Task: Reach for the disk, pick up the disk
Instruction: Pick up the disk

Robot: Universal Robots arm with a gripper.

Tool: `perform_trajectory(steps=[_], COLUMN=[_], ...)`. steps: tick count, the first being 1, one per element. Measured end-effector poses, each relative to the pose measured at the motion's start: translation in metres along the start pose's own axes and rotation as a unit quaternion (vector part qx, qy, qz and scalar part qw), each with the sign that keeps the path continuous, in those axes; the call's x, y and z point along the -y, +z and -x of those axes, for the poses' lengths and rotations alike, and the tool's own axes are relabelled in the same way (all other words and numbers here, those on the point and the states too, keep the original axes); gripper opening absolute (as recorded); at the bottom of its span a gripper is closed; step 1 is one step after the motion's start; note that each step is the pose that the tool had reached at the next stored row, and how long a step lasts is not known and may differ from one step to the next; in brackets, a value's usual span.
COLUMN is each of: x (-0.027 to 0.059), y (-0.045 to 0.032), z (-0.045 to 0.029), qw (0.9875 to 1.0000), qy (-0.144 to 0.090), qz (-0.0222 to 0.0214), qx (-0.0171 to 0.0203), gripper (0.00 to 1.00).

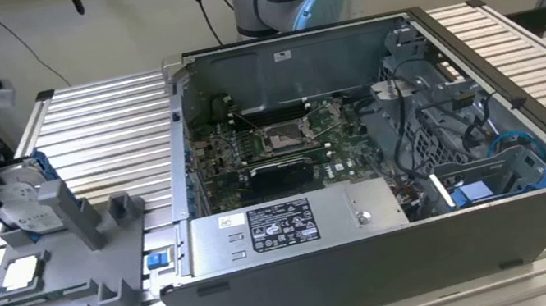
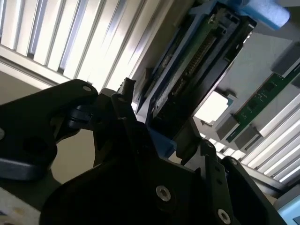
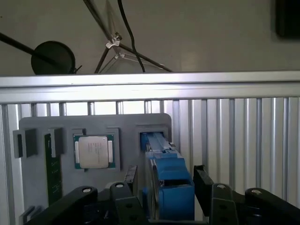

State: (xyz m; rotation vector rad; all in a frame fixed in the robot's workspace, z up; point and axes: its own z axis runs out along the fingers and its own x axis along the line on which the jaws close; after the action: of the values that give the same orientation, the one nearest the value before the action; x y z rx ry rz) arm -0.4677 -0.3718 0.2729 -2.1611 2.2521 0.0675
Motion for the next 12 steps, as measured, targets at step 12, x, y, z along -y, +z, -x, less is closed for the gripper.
perform_trajectory(steps=[12], x=[-0.0006], y=[0.0091], z=[-0.0002], qw=[0.9998], qy=[-0.009], qz=[0.0009], qx=[0.0152], gripper=[1.00])
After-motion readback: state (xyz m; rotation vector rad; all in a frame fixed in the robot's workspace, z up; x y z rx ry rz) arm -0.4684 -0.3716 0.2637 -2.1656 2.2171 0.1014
